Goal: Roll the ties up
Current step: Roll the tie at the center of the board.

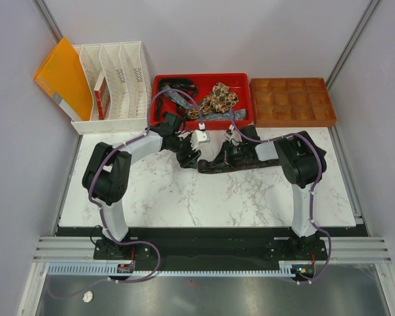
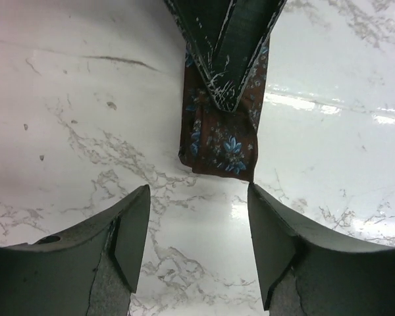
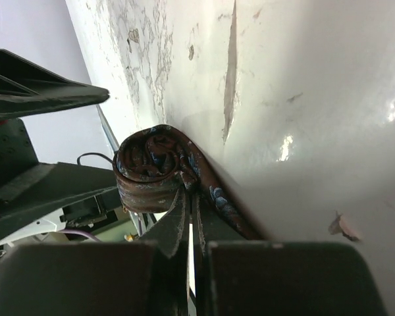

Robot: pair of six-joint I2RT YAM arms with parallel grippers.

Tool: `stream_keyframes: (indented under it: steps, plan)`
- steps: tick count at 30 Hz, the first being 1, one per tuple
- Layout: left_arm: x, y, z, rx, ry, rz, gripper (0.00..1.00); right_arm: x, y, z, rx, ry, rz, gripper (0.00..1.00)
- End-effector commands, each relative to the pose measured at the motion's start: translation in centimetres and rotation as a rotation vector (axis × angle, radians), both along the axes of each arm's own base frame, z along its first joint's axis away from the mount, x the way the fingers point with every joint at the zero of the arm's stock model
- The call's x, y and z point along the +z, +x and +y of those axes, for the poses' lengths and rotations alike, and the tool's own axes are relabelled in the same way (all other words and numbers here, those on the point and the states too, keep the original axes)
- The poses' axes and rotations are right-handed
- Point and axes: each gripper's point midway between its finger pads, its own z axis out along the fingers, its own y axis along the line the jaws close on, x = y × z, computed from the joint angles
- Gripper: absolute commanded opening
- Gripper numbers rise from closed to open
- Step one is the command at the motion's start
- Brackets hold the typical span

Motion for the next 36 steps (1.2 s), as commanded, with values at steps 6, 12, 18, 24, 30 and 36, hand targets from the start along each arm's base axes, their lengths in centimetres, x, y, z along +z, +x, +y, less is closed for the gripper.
stream_keyframes:
  steps: [6,12,18,24,30,36]
  plan:
    - [1.9,-1.2,-2.1,-0.131,-0.073,-0.078,0.68,-5.3,-0.7,-2.1,-0.027,-0.154,0.054,0.0]
    - [0.7,-1.0,-2.8,-0.169,-0.011,-0.122,0.68,-5.5,-0.6,-2.2,-0.031,-0.154,0.06,0.0]
    - [-1.1,-1.0,-3.3,-0.176,0.078,-0.118,0.48,-5.2,-0.3,-2.1,-0.038,-0.142,0.059,0.0]
    - [-1.5,-0.5,-3.4,-0.164,0.11,-0.124,0.36,-4.9,-0.1,-1.8,-0.052,-0.121,0.056,0.0]
    - [-2.2,-0.9,-3.8,-0.196,0.137,-0.126,0.52,-5.3,-0.5,-2.0,-0.056,-0.124,0.066,0.0]
    - [-2.6,-0.7,-3.7,-0.191,0.158,-0.108,0.41,-5.4,-0.6,-2.1,-0.061,-0.129,0.067,0.0]
